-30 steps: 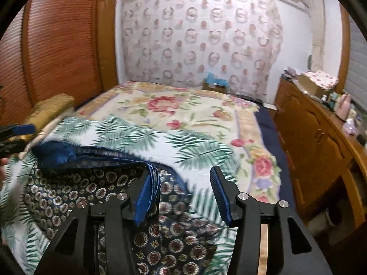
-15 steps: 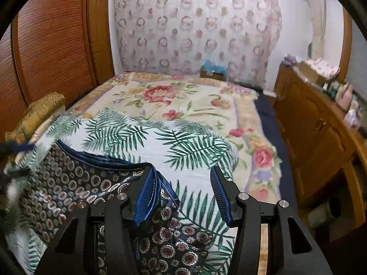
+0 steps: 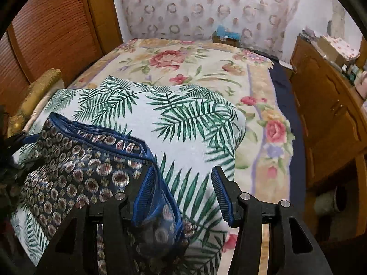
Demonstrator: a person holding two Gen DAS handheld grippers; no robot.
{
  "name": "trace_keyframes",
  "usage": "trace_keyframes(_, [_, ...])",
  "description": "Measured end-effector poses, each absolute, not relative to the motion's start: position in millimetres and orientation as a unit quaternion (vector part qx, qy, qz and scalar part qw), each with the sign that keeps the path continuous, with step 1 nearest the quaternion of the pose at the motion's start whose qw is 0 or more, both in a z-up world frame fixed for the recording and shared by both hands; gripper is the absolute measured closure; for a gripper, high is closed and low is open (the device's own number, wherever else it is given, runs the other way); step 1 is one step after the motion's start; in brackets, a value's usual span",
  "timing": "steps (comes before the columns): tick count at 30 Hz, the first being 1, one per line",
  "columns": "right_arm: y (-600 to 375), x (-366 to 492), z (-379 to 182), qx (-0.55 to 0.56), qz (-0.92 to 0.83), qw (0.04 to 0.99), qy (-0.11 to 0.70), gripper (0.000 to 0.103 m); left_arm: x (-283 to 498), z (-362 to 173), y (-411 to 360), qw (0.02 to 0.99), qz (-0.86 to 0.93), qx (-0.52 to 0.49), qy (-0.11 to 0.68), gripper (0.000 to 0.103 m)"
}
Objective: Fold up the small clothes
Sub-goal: 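Lower the folded robe onto the bed and open both grippers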
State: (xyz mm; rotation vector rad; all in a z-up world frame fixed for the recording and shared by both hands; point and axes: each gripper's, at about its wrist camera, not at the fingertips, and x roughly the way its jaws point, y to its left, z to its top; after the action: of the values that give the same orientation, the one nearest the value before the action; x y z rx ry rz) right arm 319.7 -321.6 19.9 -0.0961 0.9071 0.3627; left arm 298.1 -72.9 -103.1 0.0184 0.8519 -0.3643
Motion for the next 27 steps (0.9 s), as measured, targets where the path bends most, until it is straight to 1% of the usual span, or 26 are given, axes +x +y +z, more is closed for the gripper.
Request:
trace_keyframes(6, [-343, 281, 46, -0.016, 0.162, 0.908, 0.386, 0.048, 307, -101, -75, 0.895, -0.173, 0.012, 0.411, 0.021])
trace_keyframes(11, [-345, 237, 38, 0.006, 0.154, 0.916, 0.370, 0.048, 311, -99, -73, 0.895, -0.180, 0.000, 0.409, 0.022])
trace_keyframes(12, [-342, 231, 34, 0.008, 0.155, 0.915, 0.371, 0.048, 312, -100, -72, 0.894, -0.188, -0.005, 0.408, 0.031])
trace_keyframes(13, [-338, 227, 28, 0.008, 0.156, 0.913, 0.376, 0.048, 314, -101, -72, 0.892, -0.193, -0.008, 0.409, 0.037])
trace_keyframes(14, [-335, 227, 24, 0.007, 0.156, 0.911, 0.381, 0.048, 318, -103, -71, 0.888, -0.199, -0.012, 0.415, 0.046])
trace_keyframes(15, [-332, 223, 18, 0.005, 0.157, 0.909, 0.386, 0.047, 323, -105, -71, 0.883, -0.205, -0.019, 0.422, 0.052])
trace_keyframes(16, [-331, 221, 15, 0.008, 0.159, 0.907, 0.391, 0.047, 326, -105, -71, 0.882, -0.206, -0.021, 0.423, 0.054])
trace_keyframes(21, [-325, 223, -9, 0.024, 0.153, 0.896, 0.416, 0.047, 339, -109, -70, 0.879, -0.193, -0.025, 0.435, 0.055])
trace_keyframes(23, [-322, 222, -17, 0.021, 0.150, 0.894, 0.421, 0.044, 338, -110, -71, 0.879, -0.194, -0.026, 0.436, 0.054])
trace_keyframes(24, [-321, 221, -22, 0.020, 0.147, 0.893, 0.424, 0.040, 337, -110, -71, 0.879, -0.195, -0.025, 0.435, 0.051])
trace_keyframes(27, [-325, 224, -33, 0.028, 0.139, 0.892, 0.429, 0.036, 336, -110, -72, 0.880, -0.194, -0.027, 0.433, 0.049])
